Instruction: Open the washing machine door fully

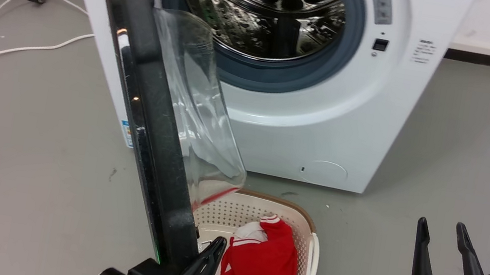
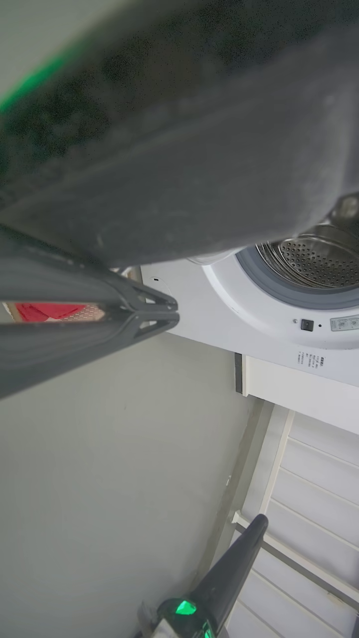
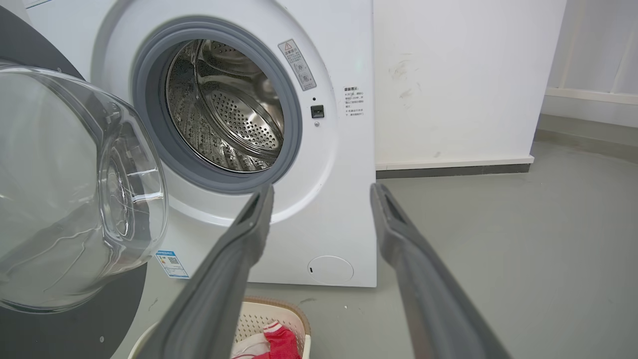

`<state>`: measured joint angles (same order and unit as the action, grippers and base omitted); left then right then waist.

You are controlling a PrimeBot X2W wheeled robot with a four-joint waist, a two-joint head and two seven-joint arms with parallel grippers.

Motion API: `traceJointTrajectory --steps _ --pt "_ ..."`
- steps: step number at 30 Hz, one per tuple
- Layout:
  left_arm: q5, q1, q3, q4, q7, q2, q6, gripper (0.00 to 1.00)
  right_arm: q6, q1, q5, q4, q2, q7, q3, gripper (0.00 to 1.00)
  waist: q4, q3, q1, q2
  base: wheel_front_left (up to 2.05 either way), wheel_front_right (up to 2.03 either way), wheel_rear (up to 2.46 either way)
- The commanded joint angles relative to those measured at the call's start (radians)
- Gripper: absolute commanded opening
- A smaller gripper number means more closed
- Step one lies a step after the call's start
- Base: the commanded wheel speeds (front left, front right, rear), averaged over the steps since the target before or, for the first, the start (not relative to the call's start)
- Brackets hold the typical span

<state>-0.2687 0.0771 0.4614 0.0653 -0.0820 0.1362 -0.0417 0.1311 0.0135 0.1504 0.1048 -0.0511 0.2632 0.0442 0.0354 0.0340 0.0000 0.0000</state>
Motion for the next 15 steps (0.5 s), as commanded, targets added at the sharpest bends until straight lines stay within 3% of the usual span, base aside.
traceJointTrajectory --steps 1,15 --pt "-0.008 0.022 -0.010 0.009 0.001 0.009 -0.014 0.00 -0.001 0.010 0.004 -0.005 0.002 0.002 0.001 1.00 0.032 -0.010 0.0000 0.0000 0.00 0.00 0.00" --pt "-0.022 0.077 -0.052 0.030 0.004 0.051 -0.056 0.00 -0.001 0.030 0.012 -0.010 0.002 0.002 0.001 1.00 0.209 -0.032 0.0000 0.0000 0.00 0.00 0.00"
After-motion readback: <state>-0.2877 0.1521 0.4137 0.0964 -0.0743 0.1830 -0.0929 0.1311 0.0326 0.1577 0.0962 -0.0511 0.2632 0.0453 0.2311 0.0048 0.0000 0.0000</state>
